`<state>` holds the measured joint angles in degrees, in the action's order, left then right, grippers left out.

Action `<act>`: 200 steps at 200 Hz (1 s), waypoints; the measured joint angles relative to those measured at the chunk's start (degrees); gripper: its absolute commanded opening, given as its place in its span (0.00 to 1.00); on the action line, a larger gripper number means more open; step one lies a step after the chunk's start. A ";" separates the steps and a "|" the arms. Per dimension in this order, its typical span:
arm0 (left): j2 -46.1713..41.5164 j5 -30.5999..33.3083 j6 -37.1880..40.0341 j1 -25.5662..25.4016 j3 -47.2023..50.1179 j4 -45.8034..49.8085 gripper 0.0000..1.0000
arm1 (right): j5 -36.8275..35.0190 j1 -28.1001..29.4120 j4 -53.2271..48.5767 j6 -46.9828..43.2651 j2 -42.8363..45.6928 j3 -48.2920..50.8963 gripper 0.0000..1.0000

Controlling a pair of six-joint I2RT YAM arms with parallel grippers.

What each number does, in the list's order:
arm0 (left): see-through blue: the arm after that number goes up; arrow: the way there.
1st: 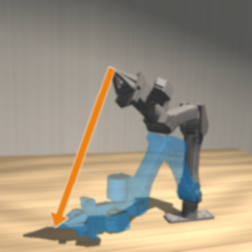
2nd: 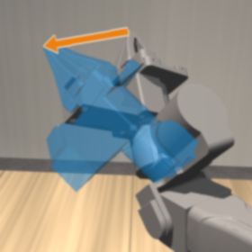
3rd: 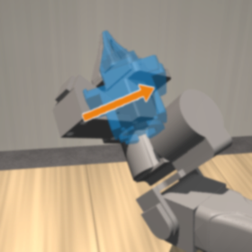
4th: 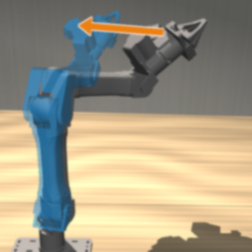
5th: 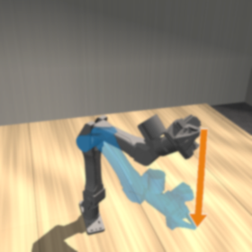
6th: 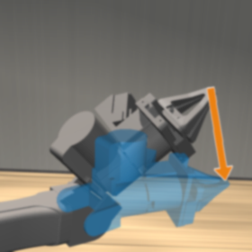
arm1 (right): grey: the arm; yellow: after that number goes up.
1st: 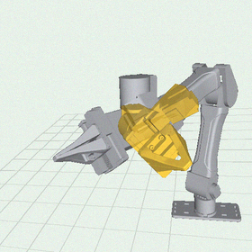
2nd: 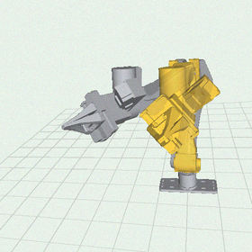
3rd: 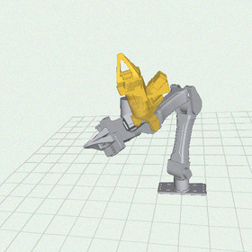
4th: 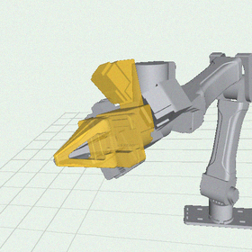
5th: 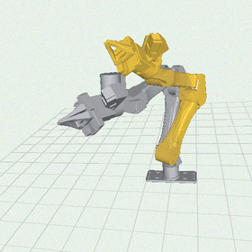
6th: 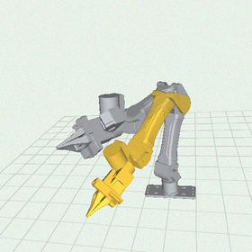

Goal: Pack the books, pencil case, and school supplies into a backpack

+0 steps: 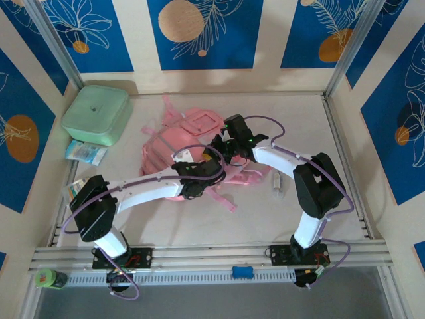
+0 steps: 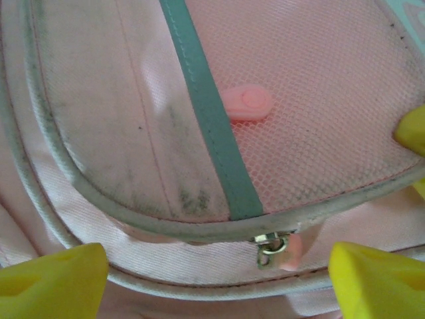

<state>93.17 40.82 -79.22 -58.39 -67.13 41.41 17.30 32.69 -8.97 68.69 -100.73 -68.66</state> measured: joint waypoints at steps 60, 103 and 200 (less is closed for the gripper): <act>0.20 -1.81 1.79 0.00 -1.25 -4.74 0.59 | -0.11 0.00 0.00 0.39 0.00 0.00 0.00; 1.18 -2.82 -0.02 0.00 -1.60 -5.70 0.48 | -0.15 0.07 0.00 0.39 0.00 0.00 0.00; 4.52 -4.74 -3.72 1.88 -2.23 -8.68 0.40 | -0.15 0.17 0.15 0.61 0.00 0.00 0.00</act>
<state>97.69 36.07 -82.94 -56.51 -69.36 32.73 17.15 32.86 -8.82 69.30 -100.73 -68.66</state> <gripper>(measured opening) 0.398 0.052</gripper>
